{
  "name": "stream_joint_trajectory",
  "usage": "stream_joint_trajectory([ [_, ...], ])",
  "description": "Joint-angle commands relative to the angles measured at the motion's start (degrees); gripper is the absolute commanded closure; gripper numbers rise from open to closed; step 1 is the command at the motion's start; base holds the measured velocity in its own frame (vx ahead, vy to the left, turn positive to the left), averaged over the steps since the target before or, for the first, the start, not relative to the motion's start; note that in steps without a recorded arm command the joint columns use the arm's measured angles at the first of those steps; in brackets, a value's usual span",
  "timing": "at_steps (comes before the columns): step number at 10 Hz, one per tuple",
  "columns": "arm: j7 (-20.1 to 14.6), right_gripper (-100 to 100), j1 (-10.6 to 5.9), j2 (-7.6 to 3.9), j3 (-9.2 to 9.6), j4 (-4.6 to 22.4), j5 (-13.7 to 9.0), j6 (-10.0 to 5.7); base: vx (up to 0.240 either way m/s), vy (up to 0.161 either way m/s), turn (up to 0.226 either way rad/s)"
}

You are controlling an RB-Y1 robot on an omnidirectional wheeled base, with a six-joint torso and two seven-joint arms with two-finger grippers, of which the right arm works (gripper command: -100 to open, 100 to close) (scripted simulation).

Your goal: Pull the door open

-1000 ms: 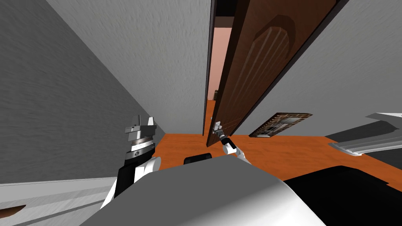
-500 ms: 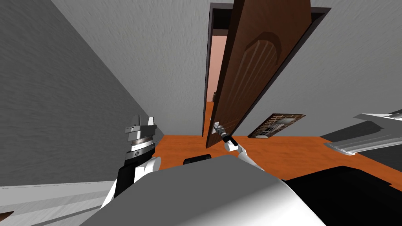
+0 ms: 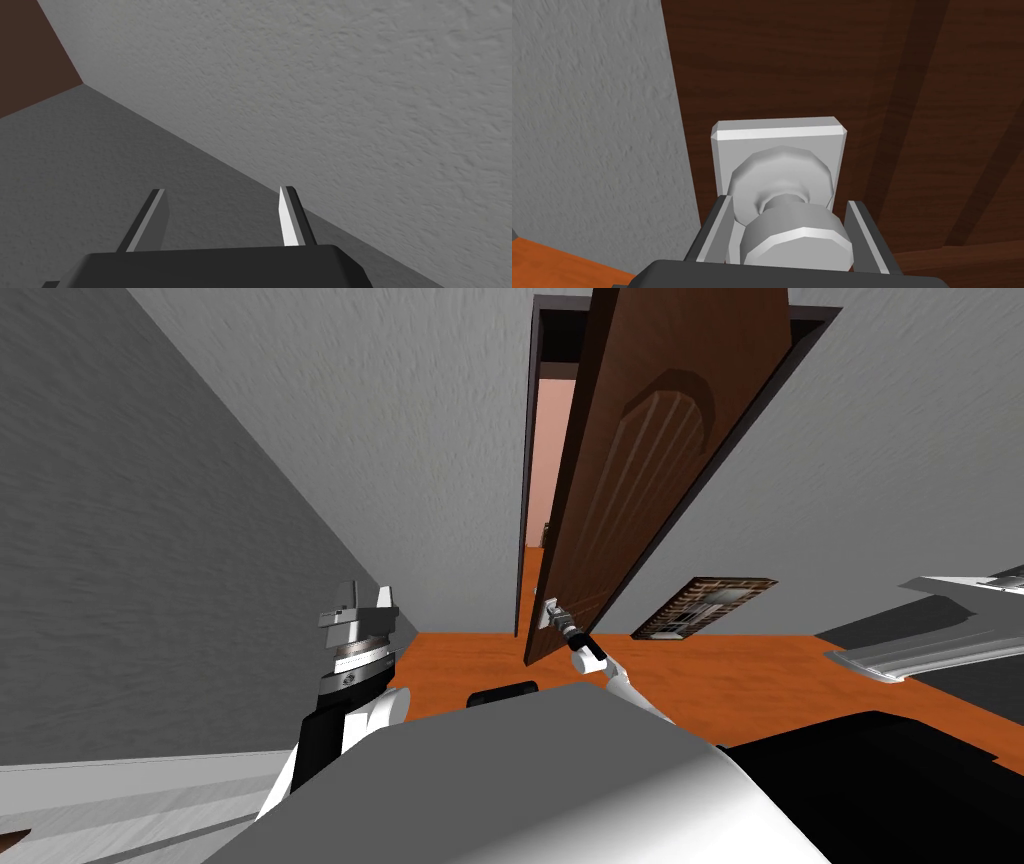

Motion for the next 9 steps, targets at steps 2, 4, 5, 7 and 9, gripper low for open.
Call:
stream_joint_trajectory([
  [2,-0.8,100,-0.1,-0.69,0.51,0.7,0.0,-1.24,-0.045,-0.027,0.086],
  [4,-2.2,100,-0.26,-1.8,1.35,1.8,0.0,-3.24,-0.198,-0.133,0.307],
  [5,-3.0,100,-0.36,-2.49,1.87,2.5,0.0,-4.48,-0.234,-0.177,0.295],
  [7,-4.8,100,-0.58,-4.0,3.02,4.0,-0.1,-7.22,-0.219,-0.187,0.347],
  [9,-6.3,100,-0.75,-5.19,3.92,5.2,-0.1,-9.35,-0.213,-0.124,0.27],
])
